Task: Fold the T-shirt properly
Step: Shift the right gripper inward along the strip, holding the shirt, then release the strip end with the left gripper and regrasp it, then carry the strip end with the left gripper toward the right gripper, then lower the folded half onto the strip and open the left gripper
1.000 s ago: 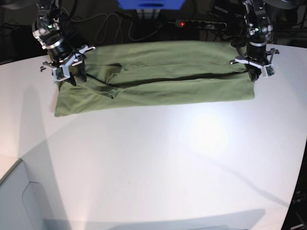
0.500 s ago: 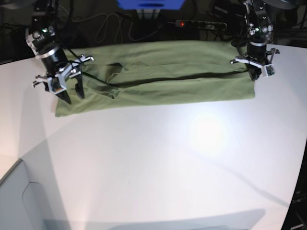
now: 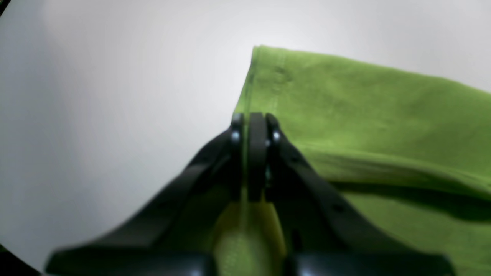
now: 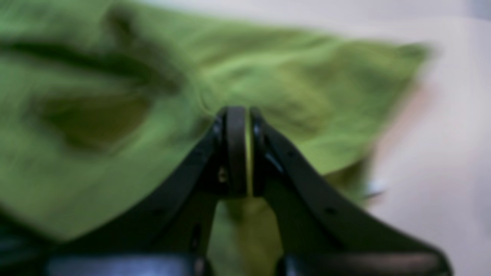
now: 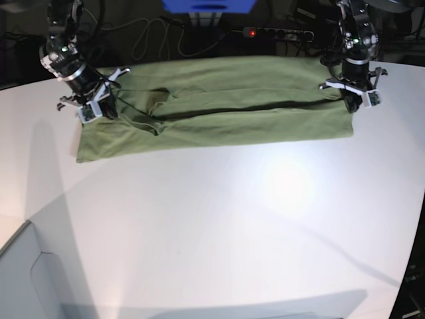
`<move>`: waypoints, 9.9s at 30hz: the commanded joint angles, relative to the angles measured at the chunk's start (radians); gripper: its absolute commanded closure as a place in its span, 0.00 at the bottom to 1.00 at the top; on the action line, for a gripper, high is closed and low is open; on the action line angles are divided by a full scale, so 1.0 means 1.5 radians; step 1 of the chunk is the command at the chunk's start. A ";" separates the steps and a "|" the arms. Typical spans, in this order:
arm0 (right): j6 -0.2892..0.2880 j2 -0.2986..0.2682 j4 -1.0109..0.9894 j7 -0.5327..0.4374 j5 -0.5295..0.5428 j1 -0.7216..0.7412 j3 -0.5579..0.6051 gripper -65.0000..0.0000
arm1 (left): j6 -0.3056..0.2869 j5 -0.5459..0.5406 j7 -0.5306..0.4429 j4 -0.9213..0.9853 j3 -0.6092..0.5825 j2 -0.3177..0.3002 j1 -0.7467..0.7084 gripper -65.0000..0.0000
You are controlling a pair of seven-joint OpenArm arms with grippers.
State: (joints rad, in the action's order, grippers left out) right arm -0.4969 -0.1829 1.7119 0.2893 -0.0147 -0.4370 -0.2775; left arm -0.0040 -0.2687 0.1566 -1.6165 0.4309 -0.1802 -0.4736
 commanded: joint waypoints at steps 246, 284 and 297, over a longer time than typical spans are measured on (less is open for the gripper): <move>-0.134 0.056 -0.076 -0.013 -0.105 0.057 0.063 1.00 | 0.009 0.002 0.056 -0.131 -0.470 0.099 0.027 1.00; -0.134 0.055 -0.076 -0.013 -0.105 0.057 0.060 1.00 | 0.009 0.000 0.058 -0.056 -0.547 0.121 0.121 1.00; -0.134 0.055 -0.078 -0.013 -0.106 0.059 0.060 1.00 | 0.009 -0.004 0.059 -0.043 -0.547 0.121 0.135 1.00</move>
State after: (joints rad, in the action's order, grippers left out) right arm -0.6796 -0.0940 1.5875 0.2516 -0.1566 -0.3492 -0.1829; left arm 0.0189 -0.2649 0.2657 -1.6623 -0.3851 -0.0082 -0.2729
